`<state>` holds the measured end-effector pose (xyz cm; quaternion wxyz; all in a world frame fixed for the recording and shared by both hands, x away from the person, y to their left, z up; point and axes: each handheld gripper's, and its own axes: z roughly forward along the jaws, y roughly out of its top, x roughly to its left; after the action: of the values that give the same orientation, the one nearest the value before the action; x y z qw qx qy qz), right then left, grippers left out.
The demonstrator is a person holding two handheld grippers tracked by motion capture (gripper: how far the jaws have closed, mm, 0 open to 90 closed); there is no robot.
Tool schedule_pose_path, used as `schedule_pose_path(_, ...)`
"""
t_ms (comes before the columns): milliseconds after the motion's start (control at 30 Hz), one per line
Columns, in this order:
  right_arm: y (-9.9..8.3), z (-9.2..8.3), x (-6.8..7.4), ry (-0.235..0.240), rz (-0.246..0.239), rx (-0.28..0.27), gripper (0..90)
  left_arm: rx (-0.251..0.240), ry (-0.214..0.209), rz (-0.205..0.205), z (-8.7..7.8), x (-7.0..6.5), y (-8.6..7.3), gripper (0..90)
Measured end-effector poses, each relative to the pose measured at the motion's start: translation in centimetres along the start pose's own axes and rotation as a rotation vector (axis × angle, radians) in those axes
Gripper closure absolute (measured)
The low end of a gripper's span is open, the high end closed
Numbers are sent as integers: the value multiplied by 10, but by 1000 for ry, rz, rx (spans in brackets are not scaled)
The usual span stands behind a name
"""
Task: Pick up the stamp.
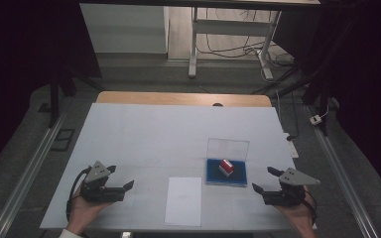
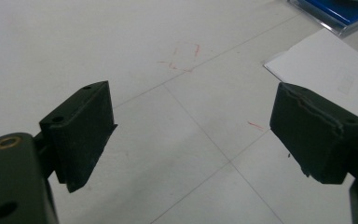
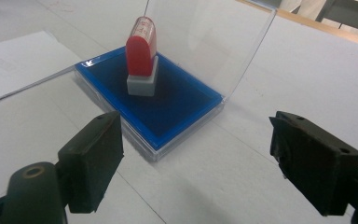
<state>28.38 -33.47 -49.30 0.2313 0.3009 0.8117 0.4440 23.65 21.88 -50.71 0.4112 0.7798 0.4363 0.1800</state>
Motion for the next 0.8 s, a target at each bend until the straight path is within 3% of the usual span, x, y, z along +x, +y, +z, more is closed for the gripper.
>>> schedule_pose_path(333,4,-2,4,-7,-3,-6,171,-5,-19,16,-4,-5,-2,140)
schedule_pose_path(467,5,-1,7,-11,-12,20,187,-10,-7,29,-6,-5,-2,140)
schedule_pose_path(800,12,-3,6,-5,23,25,227,-6,-15,28,-4,-3,-1,142)
